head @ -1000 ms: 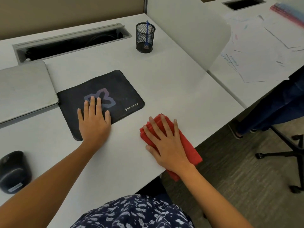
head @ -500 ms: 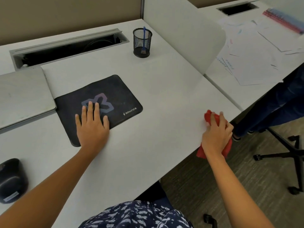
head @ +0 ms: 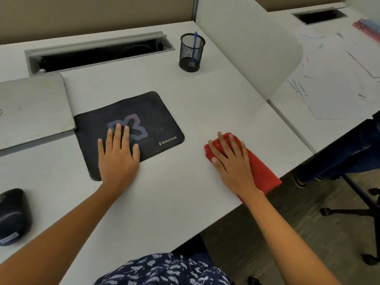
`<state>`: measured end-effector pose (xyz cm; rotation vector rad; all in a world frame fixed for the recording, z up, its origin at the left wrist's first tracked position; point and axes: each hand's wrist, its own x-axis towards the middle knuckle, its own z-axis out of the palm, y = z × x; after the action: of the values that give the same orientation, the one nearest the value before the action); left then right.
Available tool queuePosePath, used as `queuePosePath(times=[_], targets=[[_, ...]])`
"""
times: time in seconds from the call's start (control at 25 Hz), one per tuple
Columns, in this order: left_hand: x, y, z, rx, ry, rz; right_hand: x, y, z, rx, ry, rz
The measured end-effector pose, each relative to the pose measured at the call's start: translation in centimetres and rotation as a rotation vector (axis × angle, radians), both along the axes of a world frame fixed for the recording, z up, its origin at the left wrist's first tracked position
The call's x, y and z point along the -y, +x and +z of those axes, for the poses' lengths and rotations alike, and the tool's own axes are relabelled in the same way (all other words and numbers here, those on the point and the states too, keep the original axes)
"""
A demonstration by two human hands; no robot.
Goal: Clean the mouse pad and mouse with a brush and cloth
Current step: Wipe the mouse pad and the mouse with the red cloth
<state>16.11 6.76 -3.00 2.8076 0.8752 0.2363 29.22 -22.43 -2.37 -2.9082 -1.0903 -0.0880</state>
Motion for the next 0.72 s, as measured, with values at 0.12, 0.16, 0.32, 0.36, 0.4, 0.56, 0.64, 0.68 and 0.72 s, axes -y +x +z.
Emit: queuePosePath(times=[0.12,0.16,0.32,0.36,0.4,0.56,0.64,0.68,0.72], targets=[[0.1,0.1,0.1,-0.009,0.013,0.017,-2.9,3.0,0.3,-0.025,0.019,-0.032],[0.1,0.1,0.1,-0.009,0.014,0.023,-4.3,3.8,0.3,-0.024,0.016,-0.023],[0.3,0.1,0.4,0.007,0.018,0.03,-11.1,7.4,0.3,-0.007,-0.021,0.049],[0.3,0.1,0.5,0.014,0.023,0.035,-13.0,8.5,0.4,-0.013,-0.033,0.054],[0.3,0.1,0.4,0.014,0.029,0.04,-14.8,9.6,0.5,-0.024,-0.031,0.049],[0.1,0.1,0.1,0.006,0.029,0.054,-20.5,12.8,0.4,-0.05,0.002,-0.066],[0.0,0.1,0.0,0.011,0.033,0.05,-21.7,14.3,0.6,-0.063,0.074,-0.215],[0.1,0.1,0.0,0.015,0.033,0.049,-21.6,14.9,0.4,-0.056,0.084,-0.322],[0.1,0.1,0.0,0.021,0.032,0.052,-21.1,15.3,0.5,-0.039,0.1,-0.432]])
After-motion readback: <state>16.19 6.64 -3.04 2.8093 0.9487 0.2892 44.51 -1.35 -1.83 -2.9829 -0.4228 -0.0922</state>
